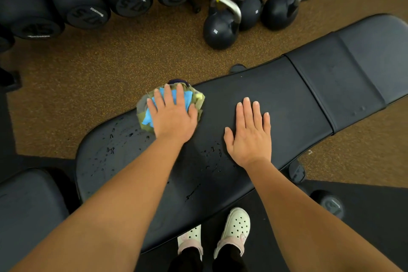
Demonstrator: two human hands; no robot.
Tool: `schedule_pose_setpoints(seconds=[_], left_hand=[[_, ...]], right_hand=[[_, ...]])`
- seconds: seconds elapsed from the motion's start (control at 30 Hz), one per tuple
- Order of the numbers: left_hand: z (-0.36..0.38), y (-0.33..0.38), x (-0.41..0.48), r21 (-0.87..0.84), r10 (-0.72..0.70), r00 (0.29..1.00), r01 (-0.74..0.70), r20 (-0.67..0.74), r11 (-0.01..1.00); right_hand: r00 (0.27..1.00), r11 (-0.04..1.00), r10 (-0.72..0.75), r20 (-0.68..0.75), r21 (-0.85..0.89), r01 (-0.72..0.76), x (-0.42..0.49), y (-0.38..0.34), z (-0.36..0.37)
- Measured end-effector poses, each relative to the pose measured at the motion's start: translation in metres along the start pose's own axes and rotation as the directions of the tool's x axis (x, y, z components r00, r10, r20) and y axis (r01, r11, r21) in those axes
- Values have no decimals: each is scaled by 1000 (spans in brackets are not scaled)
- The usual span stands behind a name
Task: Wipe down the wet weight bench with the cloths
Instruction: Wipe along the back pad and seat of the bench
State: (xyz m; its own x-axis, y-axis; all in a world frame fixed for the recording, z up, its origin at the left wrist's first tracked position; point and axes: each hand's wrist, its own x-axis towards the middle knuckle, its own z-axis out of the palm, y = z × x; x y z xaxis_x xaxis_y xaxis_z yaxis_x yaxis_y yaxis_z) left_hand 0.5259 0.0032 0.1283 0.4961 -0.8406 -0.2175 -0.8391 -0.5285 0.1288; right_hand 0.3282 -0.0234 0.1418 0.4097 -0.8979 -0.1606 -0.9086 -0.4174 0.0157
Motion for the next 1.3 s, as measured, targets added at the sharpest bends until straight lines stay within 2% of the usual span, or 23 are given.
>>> schedule_pose_setpoints(seconds=[0.07,0.17,0.2,0.27,0.3,0.33,0.4,0.47,0.5,0.57,0.6,0.67,0.73,0.8,0.83,0.9,0.97,1.03,1.07,1.13,1.23,1.27,1.3], left_hand=[[-1,25,-1,-18,-48,998,48,29,999],[0,25,-11,72,215,976,-216,26,974],[0,16,-13,95,353,936,-353,17,931],[2,-12,-12,118,603,797,-600,12,791],[3,-28,-10,128,670,742,-666,17,735],[2,-42,-7,135,689,725,-685,23,716],[0,-54,-2,122,591,806,-589,28,799],[1,-38,0,71,345,938,-343,-21,937],[2,-22,-1,25,191,981,-190,-45,982],[3,8,-4,-26,-15,999,14,-32,1000],[4,15,-9,-10,-14,1000,13,-26,1000],[6,10,-20,39,190,981,-188,-27,981],[6,-17,-25,82,487,873,-484,-22,871],[5,-47,-18,134,638,770,-634,18,762],[4,-56,-14,157,636,771,-632,26,759],[3,-56,-11,147,501,865,-497,13,855],[4,-39,-15,60,210,976,-207,-51,976],[7,-17,-25,-42,-65,996,62,-55,997],[9,-10,-33,-57,-121,992,119,-36,991],[14,-11,-51,-23,-53,998,52,-34,998],[13,-45,-60,59,199,980,-199,10,978],[12,-55,-55,81,215,976,-216,20,973],[10,-61,-47,90,163,986,-164,18,982]], right_hand=[[1000,1000,0,1,-6,0,0,0,1],[1000,1000,-1,-3,-14,1,0,0,1],[1000,1000,-1,-3,-12,1,-1,0,0],[1000,1000,-6,-4,-13,6,-1,0,-1],[1000,1000,-7,-5,-15,7,-1,0,-1],[1000,1000,-6,-3,-15,6,-1,0,-2],[1000,1000,-1,2,-13,1,-1,0,-2],[1000,1000,1,-4,-14,-1,-1,0,-1],[1000,1000,1,-2,-12,-1,-2,0,-1],[1000,1000,-2,-3,-13,2,-2,0,0],[1000,1000,-8,-7,-15,8,-1,0,0],[1000,1000,-16,-5,-11,16,-1,1,0],[1000,1000,-20,-9,-13,20,-2,2,-1],[1000,1000,-24,-3,-16,24,-1,2,-2],[1000,1000,-25,2,-19,25,-1,2,-2],[1000,999,-26,2,-25,26,-1,2,-2],[1000,999,-30,8,-26,30,-1,2,-2],[1000,999,-31,3,-21,31,-1,2,-1],[999,999,-31,-5,-20,31,-1,3,0],[999,999,-30,-12,-16,30,-1,3,0],[999,999,-36,-10,-17,36,-1,2,0],[999,999,-38,-7,-19,38,-1,2,0],[999,999,-39,-4,-23,39,0,3,0]])
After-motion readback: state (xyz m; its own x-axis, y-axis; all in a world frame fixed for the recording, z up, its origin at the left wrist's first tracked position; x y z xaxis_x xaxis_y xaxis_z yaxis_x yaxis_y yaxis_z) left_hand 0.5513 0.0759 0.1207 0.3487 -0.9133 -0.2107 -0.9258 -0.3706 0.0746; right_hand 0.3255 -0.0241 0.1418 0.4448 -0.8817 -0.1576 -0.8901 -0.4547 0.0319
